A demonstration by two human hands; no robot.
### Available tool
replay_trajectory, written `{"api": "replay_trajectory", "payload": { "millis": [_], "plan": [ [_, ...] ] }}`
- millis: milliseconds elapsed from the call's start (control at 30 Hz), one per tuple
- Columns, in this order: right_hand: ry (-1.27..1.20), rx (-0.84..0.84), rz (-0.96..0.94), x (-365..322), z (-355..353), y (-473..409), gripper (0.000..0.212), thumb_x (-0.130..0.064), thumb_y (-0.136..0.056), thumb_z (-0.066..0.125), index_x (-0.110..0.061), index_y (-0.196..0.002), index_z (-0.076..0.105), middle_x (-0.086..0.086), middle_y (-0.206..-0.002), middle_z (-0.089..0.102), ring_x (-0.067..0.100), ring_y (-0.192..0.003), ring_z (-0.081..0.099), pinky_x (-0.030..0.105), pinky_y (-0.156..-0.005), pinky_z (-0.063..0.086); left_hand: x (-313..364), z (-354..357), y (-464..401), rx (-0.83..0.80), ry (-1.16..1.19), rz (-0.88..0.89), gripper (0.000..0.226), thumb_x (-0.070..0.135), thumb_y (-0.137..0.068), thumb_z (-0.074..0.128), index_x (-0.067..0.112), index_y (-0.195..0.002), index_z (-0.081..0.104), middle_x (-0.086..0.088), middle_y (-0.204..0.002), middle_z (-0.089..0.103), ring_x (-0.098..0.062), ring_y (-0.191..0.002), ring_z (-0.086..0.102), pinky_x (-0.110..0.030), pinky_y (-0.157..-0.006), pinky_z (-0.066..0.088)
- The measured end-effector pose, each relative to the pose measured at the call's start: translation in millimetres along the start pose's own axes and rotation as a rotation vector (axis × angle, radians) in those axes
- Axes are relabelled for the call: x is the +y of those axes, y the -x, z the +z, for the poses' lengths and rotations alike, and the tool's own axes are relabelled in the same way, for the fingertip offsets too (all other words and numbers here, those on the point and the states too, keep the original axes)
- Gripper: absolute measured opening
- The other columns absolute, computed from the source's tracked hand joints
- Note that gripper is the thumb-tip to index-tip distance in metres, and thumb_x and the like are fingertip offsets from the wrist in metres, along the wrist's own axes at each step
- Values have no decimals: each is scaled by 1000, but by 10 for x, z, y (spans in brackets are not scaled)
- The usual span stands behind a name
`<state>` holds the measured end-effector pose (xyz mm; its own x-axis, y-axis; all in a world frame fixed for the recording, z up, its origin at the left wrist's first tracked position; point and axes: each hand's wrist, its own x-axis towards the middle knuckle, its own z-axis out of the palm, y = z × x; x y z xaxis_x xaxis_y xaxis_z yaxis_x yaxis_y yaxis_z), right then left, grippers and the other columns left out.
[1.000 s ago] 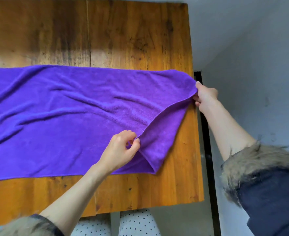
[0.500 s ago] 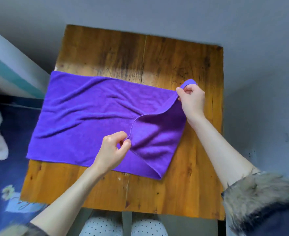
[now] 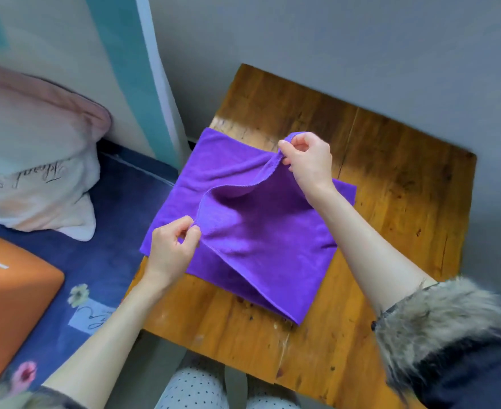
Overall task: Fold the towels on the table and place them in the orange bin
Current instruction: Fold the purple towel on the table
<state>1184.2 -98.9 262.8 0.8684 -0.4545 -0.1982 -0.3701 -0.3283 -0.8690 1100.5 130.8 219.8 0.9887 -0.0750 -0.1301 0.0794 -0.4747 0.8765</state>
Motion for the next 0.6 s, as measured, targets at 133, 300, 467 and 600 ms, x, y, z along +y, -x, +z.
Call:
{"api": "replay_trajectory", "payload": {
  "millis": [133, 300, 467, 600],
  "plan": [
    [21, -97, 80, 154, 378, -104, 14, -19, -86, 59, -21, -72, 57, -2, -73, 64, 20, -76, 64, 45, -85, 52, -398, -66, -124, 52, -194, -196, 35, 18, -90, 49, 11, -57, 39, -3, -55, 41, -21, -56, 36, -34, -59, 33],
    [697, -239, -101, 708, 401, -154, 32, -19, -93, 50, -4, -120, 55, 17, -121, 58, 34, -116, 50, 42, -97, 40, -796, -43, -232, 27, -342, -206, 22, 17, -93, 47, 4, -91, 65, -9, -97, 65, -30, -94, 56, -37, -82, 42],
    [1071, -424, -128, 1234, 204, -116, 61, -33, -95, 46, -17, -148, 21, 8, -157, 12, 27, -144, 11, 58, -110, 22, -880, 97, -236, -91, -454, -201, 38, 18, -95, 47, 4, -129, 53, -10, -146, 40, -27, -137, 30, -38, -112, 25],
    [1058, -425, -42, 1348, 134, -16, 63, -45, -97, 36, -30, -150, 6, -6, -159, -7, 19, -146, -8, 66, -108, 11, -869, 212, -249, -145, -545, -159, 43, 24, -95, 49, 5, -134, 47, -10, -152, 29, -29, -143, 16, -43, -114, 20]
  ]
}}
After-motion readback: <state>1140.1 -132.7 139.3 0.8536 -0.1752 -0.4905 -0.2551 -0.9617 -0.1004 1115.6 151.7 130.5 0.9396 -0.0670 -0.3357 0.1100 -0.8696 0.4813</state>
